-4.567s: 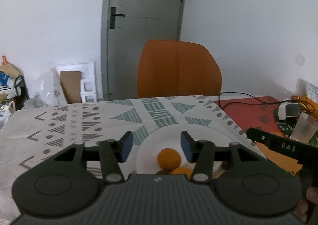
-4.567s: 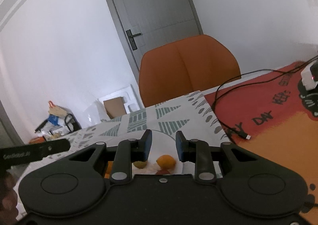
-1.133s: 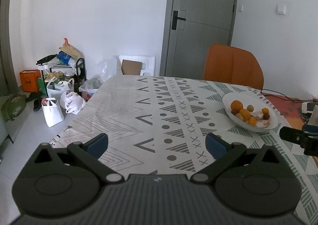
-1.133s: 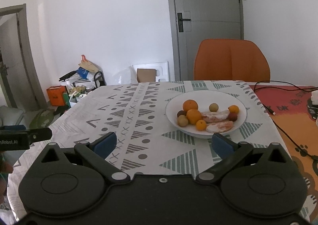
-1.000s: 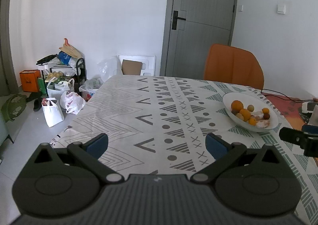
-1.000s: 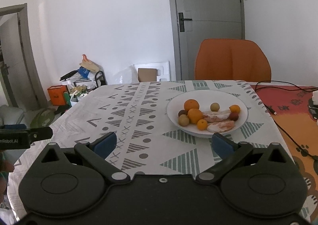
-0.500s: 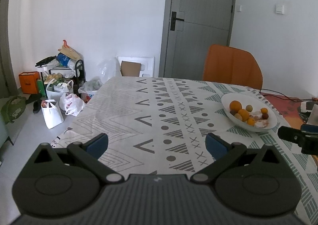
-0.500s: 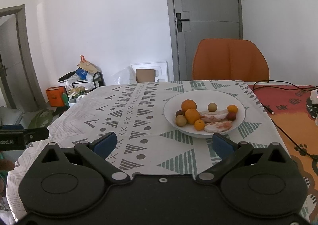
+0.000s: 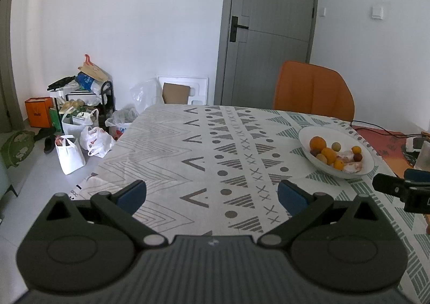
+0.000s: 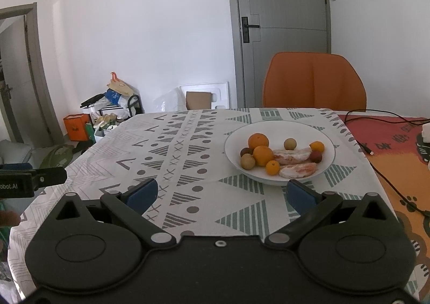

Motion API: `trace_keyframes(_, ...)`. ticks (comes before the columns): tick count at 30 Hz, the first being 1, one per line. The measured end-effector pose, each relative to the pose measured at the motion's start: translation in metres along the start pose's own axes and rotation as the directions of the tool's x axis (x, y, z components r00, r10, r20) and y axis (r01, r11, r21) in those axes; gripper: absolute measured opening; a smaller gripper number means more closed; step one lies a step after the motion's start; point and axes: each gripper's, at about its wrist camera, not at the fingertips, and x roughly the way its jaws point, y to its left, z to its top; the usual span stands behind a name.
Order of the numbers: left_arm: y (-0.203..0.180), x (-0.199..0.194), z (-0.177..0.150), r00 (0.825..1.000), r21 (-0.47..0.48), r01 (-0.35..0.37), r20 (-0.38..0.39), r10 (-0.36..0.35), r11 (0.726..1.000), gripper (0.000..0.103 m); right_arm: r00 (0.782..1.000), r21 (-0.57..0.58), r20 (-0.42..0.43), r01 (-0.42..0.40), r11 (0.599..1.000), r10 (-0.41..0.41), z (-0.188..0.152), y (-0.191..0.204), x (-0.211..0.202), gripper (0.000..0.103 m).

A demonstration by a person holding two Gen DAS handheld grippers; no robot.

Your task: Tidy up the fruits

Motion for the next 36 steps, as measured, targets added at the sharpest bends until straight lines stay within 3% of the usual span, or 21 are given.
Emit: trace_keyframes(36, -0.0005, 0.0022, -0.0031, 1.0, 0.0, 0.012, -0.014, -0.012, 1.0, 0.103, 1.0, -0.008, -0.014, 0.005, 1.0, -0.005, -0.0019, -0.0003, 0.0045, 0.103)
